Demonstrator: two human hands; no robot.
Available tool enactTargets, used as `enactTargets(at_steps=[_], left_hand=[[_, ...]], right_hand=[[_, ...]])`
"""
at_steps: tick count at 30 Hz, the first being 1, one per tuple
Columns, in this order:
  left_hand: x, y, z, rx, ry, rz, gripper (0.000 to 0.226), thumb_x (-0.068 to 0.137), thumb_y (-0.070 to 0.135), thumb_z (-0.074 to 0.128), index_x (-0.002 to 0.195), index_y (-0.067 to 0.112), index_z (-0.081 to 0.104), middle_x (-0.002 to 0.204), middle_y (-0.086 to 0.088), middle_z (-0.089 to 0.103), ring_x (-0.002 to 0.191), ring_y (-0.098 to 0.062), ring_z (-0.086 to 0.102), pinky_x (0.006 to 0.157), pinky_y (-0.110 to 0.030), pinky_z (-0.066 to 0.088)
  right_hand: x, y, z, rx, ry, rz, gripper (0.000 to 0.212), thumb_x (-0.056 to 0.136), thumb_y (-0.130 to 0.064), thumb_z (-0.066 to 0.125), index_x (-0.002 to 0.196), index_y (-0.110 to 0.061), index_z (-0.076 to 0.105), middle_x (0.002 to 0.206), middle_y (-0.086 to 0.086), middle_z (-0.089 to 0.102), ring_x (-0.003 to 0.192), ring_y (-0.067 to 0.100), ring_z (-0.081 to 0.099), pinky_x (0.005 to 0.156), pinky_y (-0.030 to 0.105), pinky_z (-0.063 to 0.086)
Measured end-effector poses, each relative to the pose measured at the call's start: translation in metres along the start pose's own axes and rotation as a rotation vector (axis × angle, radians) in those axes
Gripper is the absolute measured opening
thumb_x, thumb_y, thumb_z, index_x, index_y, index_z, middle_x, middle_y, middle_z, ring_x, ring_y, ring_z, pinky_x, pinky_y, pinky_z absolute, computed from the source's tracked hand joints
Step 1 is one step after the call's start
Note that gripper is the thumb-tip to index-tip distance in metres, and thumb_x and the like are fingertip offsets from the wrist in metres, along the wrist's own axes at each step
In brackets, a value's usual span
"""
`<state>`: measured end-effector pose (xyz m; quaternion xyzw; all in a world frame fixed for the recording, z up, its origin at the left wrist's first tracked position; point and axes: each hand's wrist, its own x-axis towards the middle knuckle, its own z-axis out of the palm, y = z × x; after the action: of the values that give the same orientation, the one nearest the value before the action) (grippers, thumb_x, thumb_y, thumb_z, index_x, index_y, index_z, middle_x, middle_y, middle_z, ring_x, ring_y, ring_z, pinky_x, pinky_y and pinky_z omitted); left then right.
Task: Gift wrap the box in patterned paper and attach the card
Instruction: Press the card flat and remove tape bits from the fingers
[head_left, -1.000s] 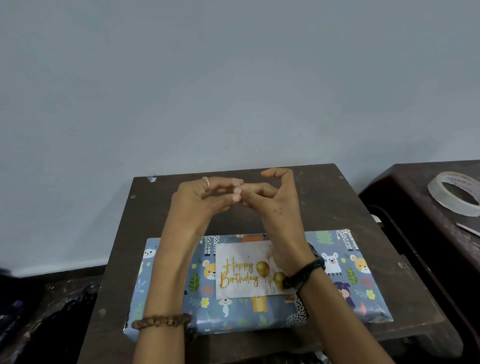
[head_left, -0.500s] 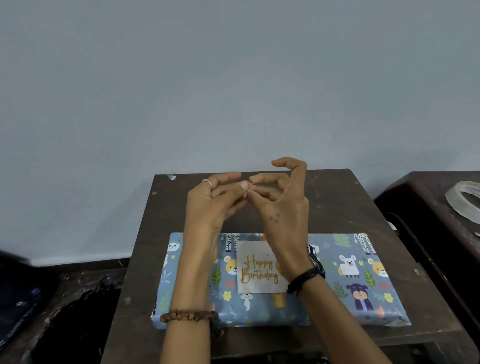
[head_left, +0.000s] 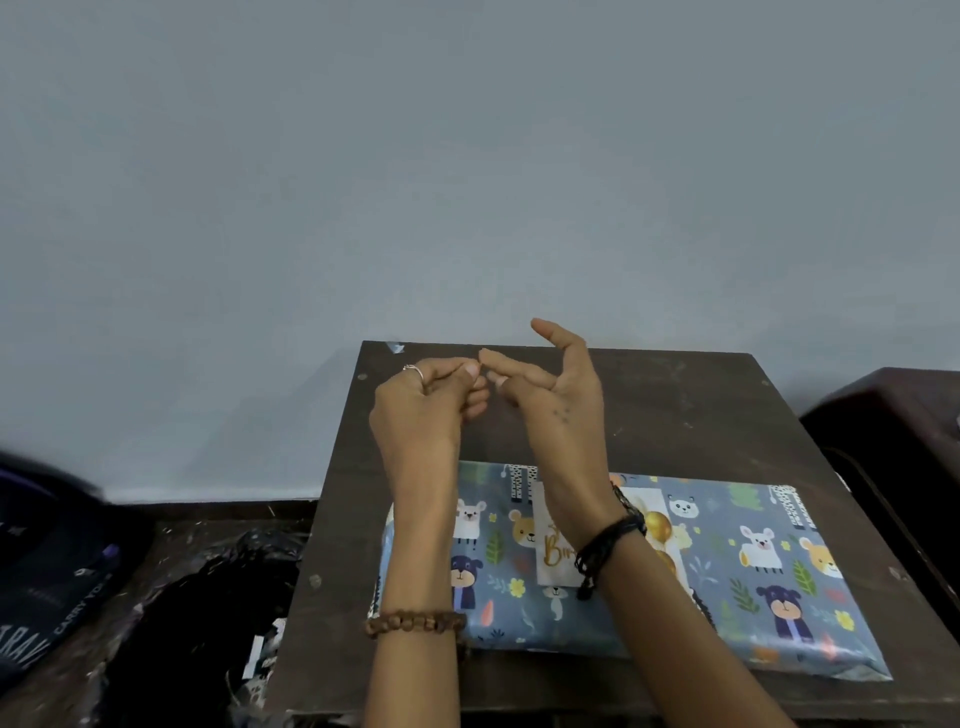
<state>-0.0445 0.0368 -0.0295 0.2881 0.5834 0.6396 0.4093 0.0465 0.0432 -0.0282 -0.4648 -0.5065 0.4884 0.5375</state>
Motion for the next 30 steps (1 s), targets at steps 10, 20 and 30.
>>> enactTargets(at_steps=[10,20,30], left_hand=[[0.013,-0.013,-0.019,0.340,0.127,-0.021,0.024,0.089,0.003,0.050,0.072,0.017,0.060,0.073,-0.004,0.066,0.066,-0.015,0.067,0.075,-0.033,0.056],[0.024,-0.010,-0.026,-0.006,0.037,-0.242,0.017,0.091,0.001,0.054,0.076,0.008,0.059,0.078,-0.012,0.063,0.064,-0.017,0.065,0.053,-0.017,0.055],[0.026,-0.010,-0.033,-0.085,0.051,-0.224,0.015,0.092,0.002,0.053,0.079,0.007,0.060,0.077,-0.011,0.063,0.057,-0.012,0.065,0.052,-0.016,0.055]], right_hand=[[0.105,0.044,0.056,-0.907,-0.518,0.042,0.045,0.091,-0.021,0.057,0.134,-0.011,0.049,0.132,0.014,0.053,0.122,0.027,0.048,0.103,0.031,0.036],[0.137,0.079,0.091,-1.016,-0.289,-0.074,0.033,0.082,-0.056,0.059,0.092,-0.029,0.074,0.103,0.003,0.067,0.103,0.024,0.056,0.091,0.039,0.044],[0.132,0.083,0.102,-0.947,-0.058,-0.013,0.036,0.092,-0.051,0.045,0.087,-0.029,0.072,0.098,-0.003,0.069,0.102,0.021,0.052,0.081,0.033,0.024]])
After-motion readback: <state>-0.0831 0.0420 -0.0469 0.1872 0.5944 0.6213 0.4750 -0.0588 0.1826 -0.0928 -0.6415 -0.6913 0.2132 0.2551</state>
